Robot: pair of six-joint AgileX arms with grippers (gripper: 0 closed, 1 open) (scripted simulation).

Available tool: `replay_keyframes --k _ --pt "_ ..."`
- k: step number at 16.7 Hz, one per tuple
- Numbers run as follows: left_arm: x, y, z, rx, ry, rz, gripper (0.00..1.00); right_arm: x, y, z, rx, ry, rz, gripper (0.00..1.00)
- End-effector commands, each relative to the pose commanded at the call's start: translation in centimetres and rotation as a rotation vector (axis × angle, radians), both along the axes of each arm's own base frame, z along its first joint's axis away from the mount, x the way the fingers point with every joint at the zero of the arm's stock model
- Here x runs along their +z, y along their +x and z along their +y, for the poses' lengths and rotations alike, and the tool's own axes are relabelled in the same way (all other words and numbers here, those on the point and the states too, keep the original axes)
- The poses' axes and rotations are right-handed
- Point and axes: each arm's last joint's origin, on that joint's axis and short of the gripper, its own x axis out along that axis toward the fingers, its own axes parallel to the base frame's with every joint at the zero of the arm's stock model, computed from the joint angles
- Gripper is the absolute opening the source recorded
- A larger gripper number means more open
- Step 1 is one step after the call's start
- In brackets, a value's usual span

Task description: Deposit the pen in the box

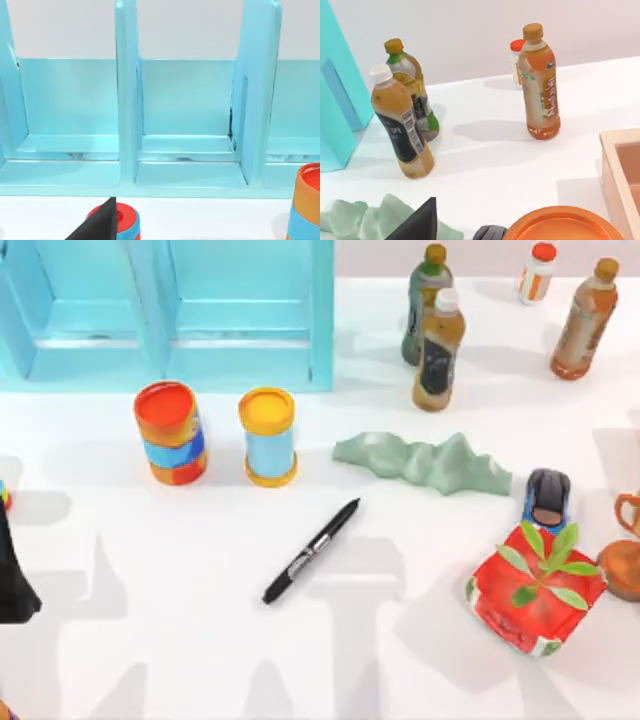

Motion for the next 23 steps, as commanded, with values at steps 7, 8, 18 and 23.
replay_keyframes --k 7,8,18,23 --pt "0.0 0.0 0.0 0.0 0.0 0.0 1.0 7.6 7.1 4.9 0.048 0.263 0.446 1.0" --pt "0.0 0.0 0.0 0.0 0.0 0.0 1.0 8.3 8.6 6.1 0.041 0.293 0.519 1.0" --pt "0.0 0.0 0.0 0.0 0.0 0.0 1.0 4.2 20.6 23.4 -0.233 0.377 1.146 1.0" --pt "0.0 0.0 0.0 0.0 0.0 0.0 1.0 -1.1 21.7 29.5 -0.393 0.328 1.289 1.0"
